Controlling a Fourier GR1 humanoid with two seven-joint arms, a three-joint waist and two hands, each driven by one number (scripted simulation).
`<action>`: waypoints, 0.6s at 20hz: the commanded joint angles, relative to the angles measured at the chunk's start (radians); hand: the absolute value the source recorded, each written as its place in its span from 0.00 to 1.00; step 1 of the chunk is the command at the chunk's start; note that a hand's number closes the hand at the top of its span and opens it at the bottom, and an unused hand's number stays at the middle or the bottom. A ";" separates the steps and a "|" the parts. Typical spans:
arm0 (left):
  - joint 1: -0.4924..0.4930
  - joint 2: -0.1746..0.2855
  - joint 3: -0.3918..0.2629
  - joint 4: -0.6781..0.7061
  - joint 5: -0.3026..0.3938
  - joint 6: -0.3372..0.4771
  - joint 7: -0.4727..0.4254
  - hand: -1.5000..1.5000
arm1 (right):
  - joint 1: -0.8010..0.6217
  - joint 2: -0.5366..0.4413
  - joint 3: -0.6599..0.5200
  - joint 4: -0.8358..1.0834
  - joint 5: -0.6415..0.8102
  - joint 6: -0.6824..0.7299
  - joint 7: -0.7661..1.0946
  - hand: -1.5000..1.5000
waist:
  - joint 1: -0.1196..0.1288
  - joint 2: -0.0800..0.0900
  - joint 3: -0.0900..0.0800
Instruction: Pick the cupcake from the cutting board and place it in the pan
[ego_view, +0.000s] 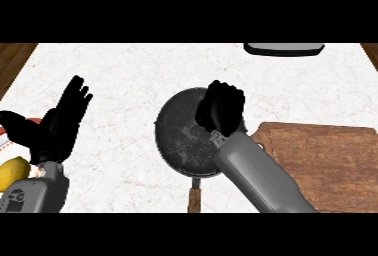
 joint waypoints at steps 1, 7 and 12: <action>-0.008 -0.013 -0.014 0.014 -0.014 0.002 -0.014 0.50 | 0.053 0.006 -0.037 0.076 -0.081 -0.143 0.113 0.00 | 0.006 0.004 0.000; 0.001 -0.006 -0.008 -0.045 -0.013 0.008 0.053 0.50 | 0.081 0.006 -0.015 0.117 -0.205 -0.248 -0.029 0.00 | -0.004 -0.002 0.000; -0.019 -0.002 0.020 0.009 0.006 -0.004 0.030 0.50 | 0.161 -0.002 -0.084 -0.037 -0.185 -0.416 -0.160 0.00 | -0.034 -0.005 0.001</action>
